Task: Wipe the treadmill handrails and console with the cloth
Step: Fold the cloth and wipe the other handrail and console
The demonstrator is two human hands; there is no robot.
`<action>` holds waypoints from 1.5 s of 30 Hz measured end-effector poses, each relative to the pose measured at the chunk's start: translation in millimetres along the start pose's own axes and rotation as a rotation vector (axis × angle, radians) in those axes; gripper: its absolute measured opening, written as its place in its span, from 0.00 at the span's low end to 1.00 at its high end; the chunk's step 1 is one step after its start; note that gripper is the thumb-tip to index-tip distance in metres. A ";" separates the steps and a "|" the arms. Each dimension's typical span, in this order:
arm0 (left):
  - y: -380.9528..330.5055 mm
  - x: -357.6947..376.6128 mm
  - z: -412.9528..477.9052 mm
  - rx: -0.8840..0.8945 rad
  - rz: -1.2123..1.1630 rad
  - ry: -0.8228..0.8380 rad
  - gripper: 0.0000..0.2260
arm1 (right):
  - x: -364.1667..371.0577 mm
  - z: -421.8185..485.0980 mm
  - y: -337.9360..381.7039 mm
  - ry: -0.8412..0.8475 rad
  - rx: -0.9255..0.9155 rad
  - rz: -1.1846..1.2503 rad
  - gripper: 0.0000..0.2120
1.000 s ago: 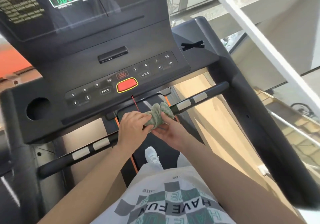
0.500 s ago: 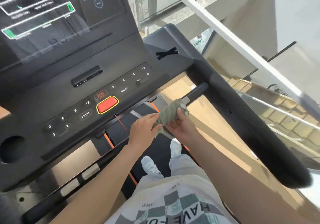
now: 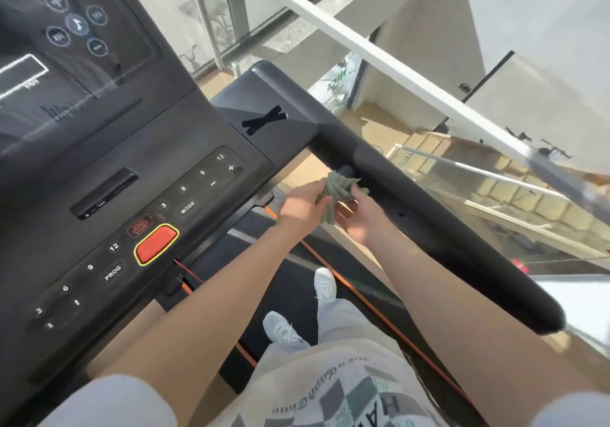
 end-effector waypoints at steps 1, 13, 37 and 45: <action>-2.3 0.2 5.1 -0.008 0.008 0.004 0.14 | 0.0 1.9 2.9 0.000 0.000 0.008 0.14; -20.8 3.8 35.8 -0.043 -0.046 0.066 0.25 | 6.6 9.4 11.5 0.007 0.012 -0.118 0.12; 76.6 -63.0 -160.7 -0.217 0.120 -0.103 0.21 | 54.4 -78.7 -144.1 0.418 0.096 -0.328 0.14; 84.2 -83.1 -211.2 -0.149 0.156 -0.314 0.08 | 47.7 -100.1 -159.9 0.360 0.040 -0.632 0.11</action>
Point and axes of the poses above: each hand's wrist, its own z-axis towards the middle knuckle, its own x-axis out of the palm, y = z × x, the point moved 5 cm from there along z, towards the middle knuckle, and after that the axes turned 11 degrees about -z, right-handed, at the moved point
